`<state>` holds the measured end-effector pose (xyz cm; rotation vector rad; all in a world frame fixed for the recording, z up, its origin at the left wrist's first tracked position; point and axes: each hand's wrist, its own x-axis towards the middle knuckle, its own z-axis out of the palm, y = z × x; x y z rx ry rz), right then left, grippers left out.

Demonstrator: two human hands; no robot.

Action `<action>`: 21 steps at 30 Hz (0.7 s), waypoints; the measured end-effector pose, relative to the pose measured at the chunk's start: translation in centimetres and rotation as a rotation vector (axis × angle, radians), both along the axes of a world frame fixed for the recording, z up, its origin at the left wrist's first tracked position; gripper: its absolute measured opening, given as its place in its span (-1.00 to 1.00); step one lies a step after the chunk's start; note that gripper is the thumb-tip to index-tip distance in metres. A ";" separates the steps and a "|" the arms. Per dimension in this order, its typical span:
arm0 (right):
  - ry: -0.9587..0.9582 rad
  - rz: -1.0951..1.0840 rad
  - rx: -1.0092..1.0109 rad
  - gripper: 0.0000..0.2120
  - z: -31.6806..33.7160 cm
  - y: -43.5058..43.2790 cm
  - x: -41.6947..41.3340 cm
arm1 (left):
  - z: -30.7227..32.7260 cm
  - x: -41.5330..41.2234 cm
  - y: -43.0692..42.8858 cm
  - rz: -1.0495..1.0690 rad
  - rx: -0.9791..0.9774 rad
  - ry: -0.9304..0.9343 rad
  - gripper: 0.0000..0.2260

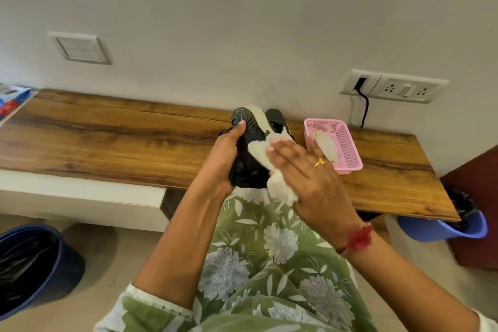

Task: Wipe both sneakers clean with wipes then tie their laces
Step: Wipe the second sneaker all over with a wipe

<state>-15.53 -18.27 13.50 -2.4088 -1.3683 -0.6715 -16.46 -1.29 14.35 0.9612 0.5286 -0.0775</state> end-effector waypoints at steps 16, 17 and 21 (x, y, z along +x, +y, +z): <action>-0.037 -0.031 0.049 -0.50 1.0 -0.1 1.5 | 1.5 2.4 -0.6 0.069 0.005 0.037 -0.65; 0.000 -0.060 0.081 -0.47 1.4 0.0 1.8 | 1.6 2.7 -0.6 0.076 0.002 0.033 -0.64; -0.019 0.094 0.030 -0.57 0.9 1.2 0.4 | 2.0 3.5 -0.2 0.091 0.003 0.023 -0.57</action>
